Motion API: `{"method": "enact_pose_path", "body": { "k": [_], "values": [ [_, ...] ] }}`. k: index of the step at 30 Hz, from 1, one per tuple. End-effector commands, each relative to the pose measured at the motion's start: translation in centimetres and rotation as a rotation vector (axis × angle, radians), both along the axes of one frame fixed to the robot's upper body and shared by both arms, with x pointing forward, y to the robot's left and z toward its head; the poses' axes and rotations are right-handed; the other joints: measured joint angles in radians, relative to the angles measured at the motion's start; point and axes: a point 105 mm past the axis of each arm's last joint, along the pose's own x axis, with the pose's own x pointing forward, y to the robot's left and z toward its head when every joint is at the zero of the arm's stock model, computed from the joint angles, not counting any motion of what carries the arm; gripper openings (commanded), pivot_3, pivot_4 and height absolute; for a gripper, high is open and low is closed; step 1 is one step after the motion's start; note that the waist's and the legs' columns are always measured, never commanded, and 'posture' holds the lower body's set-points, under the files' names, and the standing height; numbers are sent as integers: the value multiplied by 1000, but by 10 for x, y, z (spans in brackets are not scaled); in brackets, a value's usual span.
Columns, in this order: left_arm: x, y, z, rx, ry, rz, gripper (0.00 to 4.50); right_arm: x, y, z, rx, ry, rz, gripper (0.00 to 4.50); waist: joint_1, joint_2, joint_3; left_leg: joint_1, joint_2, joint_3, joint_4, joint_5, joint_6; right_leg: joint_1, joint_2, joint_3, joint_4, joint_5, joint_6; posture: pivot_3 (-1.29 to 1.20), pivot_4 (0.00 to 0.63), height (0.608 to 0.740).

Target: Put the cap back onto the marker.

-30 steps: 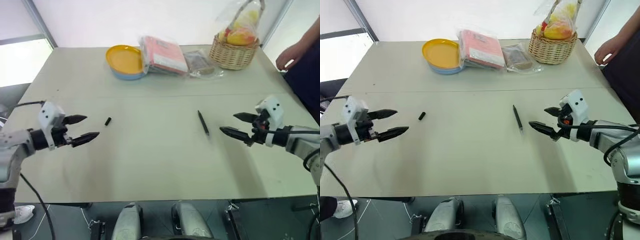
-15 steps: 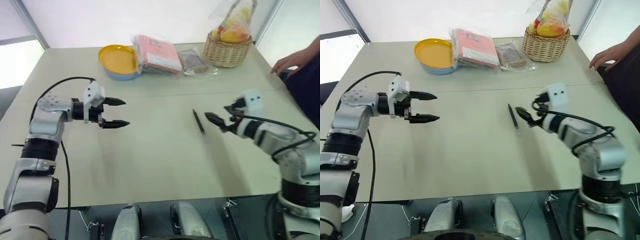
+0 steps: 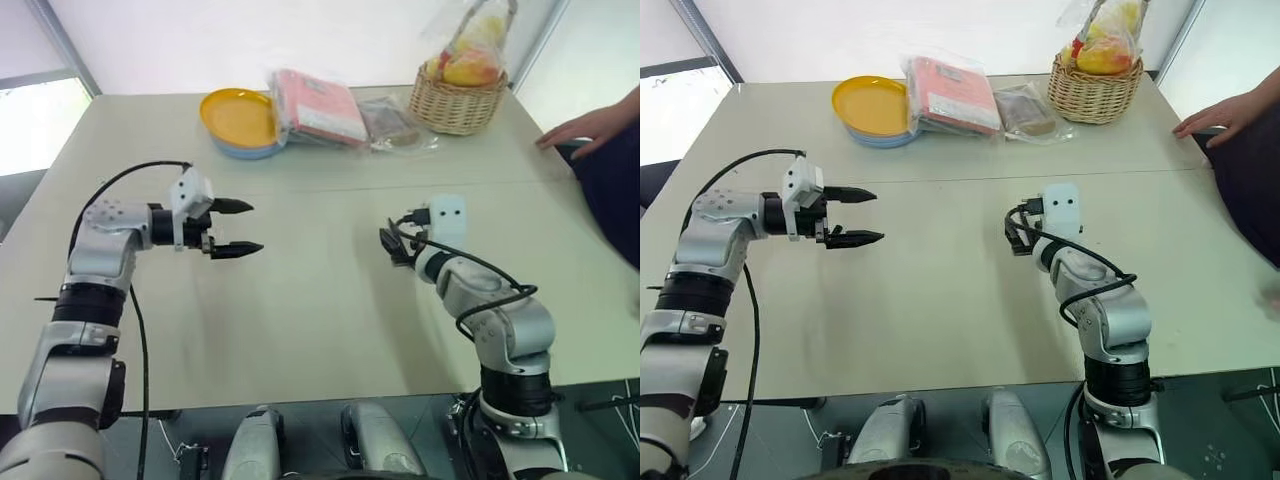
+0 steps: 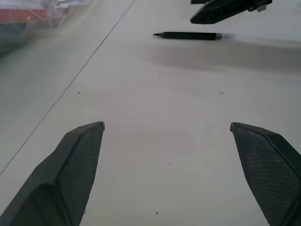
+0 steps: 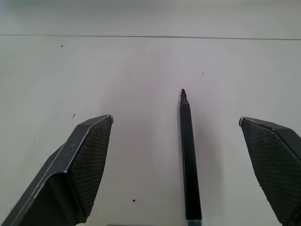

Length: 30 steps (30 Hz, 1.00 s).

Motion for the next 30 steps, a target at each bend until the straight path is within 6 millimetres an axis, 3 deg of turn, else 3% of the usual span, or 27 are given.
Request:
{"method": "enact_pose_path", "body": {
  "k": [1, 10, 16, 19, 26, 30],
  "values": [
    [0, 4, 18, -22, -64, 21, 4500, 4, 4, -3, -19, -22, 8, 4446, -1, 0, 0, 0, 0, 0, 0, 0, 0, 0, 0, 0, 0, 0, 0, 0, 150, 740],
    [-4, 5, 17, -26, -68, 36, 4500, 22, 2, -20, 0, 6, -28, 4446, -1, 0, 0, 0, 0, 0, 0, 0, 0, 0, 0, 0, 0, 0, 0, 0, 150, 740],
    [-5, 6, 17, -27, -75, 47, 4500, 23, 1, -27, -11, 23, -26, 4446, -1, 0, 0, 1, 0, 0, 0, 0, 0, 1, 0, 0, 1, 0, 0, 0, 150, 740],
    [-5, 6, 17, -27, -76, 50, 4500, 22, 3, -31, -12, 35, -27, 3617, -1, 0, 0, 1, 0, 0, 1, 0, 0, 1, 0, 0, 1, 0, 0, 0, 150, 740],
    [-7, 4, 15, -29, -74, 51, 4500, 21, 6, -37, -5, 51, -35, 21, -3, 0, -1, 2, 0, 0, 0, 0, 0, 1, 0, 0, 2, 0, 0, 0, 150, 740],
    [-7, 4, 14, -34, -69, 54, 4500, 21, 4, -38, -10, 50, -36, 21, -3, 0, -1, 2, 0, 0, 1, 0, 0, 1, 0, 0, 2, 0, 0, 0, 150, 740]
  ]
}}
